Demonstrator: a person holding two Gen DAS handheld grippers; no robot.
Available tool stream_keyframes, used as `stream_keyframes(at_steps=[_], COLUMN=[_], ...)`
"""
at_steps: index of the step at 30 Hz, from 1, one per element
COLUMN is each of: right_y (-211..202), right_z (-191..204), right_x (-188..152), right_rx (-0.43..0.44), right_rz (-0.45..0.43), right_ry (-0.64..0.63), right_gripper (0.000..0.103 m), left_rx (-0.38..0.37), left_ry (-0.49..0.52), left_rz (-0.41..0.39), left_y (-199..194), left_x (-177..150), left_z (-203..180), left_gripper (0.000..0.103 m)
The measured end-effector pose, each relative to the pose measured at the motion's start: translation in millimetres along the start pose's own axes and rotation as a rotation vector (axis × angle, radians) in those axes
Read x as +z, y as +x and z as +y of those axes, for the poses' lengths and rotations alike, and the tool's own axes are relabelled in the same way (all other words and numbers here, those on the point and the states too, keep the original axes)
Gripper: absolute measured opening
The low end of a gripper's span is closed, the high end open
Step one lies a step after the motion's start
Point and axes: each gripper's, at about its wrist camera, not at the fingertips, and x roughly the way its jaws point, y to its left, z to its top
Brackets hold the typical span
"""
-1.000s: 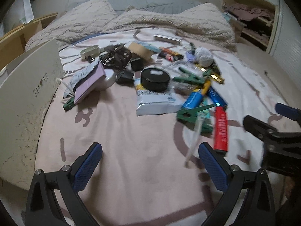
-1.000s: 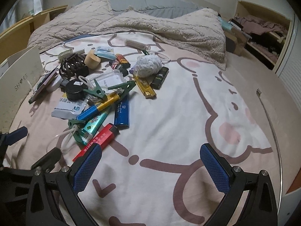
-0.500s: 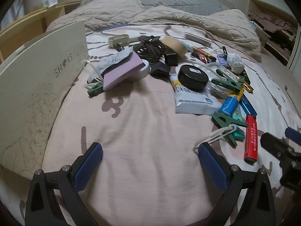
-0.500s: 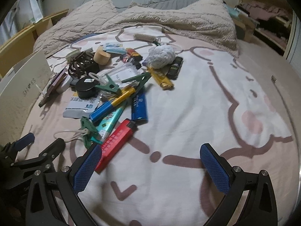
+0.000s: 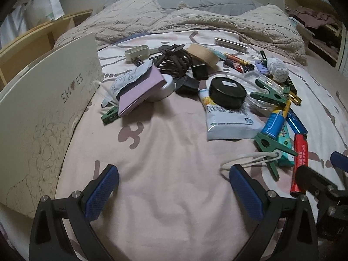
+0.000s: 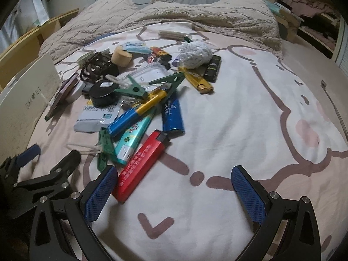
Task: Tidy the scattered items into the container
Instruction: 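Move the right tool toward the red lighter among the items, then align the right gripper fingers around the red lighter on the sheet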
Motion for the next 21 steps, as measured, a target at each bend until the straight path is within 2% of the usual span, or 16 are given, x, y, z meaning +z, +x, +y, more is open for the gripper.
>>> stream_keyframes(at_steps=[11,15,19,21], right_y=[3.6,1.9,2.2,3.4], right_z=[0.2,-6.1,-15.4,-24.3], right_x=[-1.5,-0.5,-1.0,-1.2], right_rx=[-0.045,-0.117,-0.244,-0.224], right_rz=[0.029,0.022,0.002,0.003], right_ry=[-0.045,-0.064,-0.100,-0.080], right_gripper=[0.103,0.103,0.103,0.103], left_rx=[0.015,0.042,0.085,0.096], left_ry=[-0.026,-0.053,-0.054,-0.047], left_rz=[0.015,0.024,0.031,0.034], left_y=[8.9,11.7,14.2,15.6], left_x=[6.7,6.7,7.0,7.0], left_z=[1.4,5.0,4.3,3.3], left_gripper=[0.103,0.103,0.103,0.103])
